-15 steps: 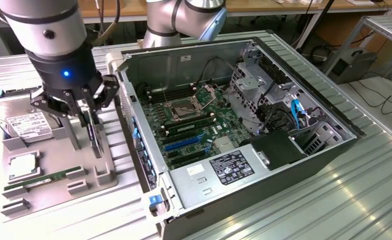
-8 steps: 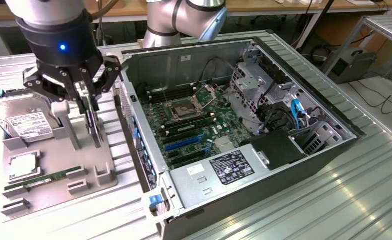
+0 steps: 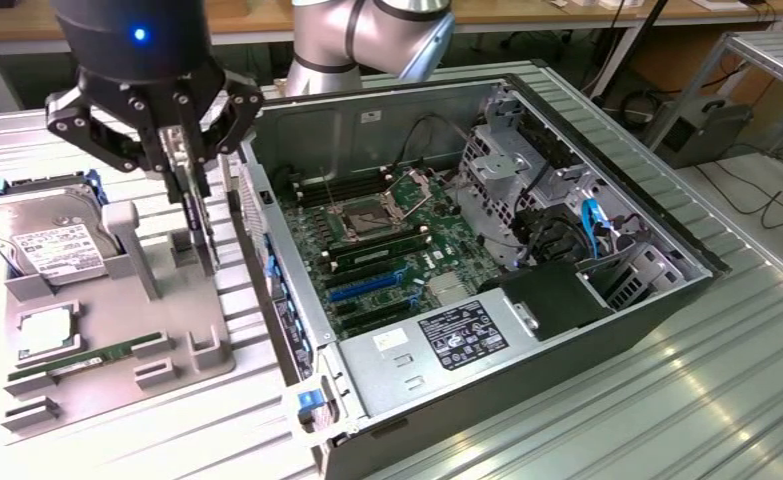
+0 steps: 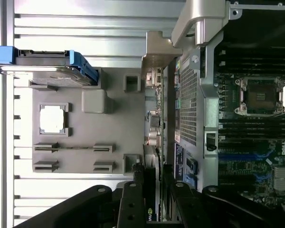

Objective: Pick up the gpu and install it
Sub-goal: 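Pick up the gpu and move the gpu toward the slot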

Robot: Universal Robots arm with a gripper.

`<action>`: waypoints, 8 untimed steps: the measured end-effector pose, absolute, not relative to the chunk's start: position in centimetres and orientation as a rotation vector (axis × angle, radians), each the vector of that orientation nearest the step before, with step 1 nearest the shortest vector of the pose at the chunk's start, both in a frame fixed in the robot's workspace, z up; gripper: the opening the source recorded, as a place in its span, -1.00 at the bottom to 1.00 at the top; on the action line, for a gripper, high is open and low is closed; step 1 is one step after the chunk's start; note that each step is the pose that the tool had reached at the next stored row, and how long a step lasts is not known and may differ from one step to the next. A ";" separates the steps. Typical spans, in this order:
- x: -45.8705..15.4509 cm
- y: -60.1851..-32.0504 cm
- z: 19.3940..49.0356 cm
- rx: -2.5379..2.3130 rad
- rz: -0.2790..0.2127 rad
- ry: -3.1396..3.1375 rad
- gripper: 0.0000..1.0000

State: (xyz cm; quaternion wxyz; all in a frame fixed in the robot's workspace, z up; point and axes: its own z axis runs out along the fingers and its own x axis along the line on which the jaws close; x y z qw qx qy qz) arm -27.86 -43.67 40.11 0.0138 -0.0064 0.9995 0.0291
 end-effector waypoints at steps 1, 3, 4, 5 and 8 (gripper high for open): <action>-27.6 -43.8 40.5 -0.020 0.091 3.114 -0.47; -27.0 -44.3 41.6 -0.020 0.091 3.118 -0.47; -26.8 -44.5 42.0 -0.020 0.091 3.120 -0.47; -26.5 -44.7 42.5 -0.019 0.091 3.122 -0.47; -25.1 -45.5 44.6 -0.019 0.091 3.131 -0.47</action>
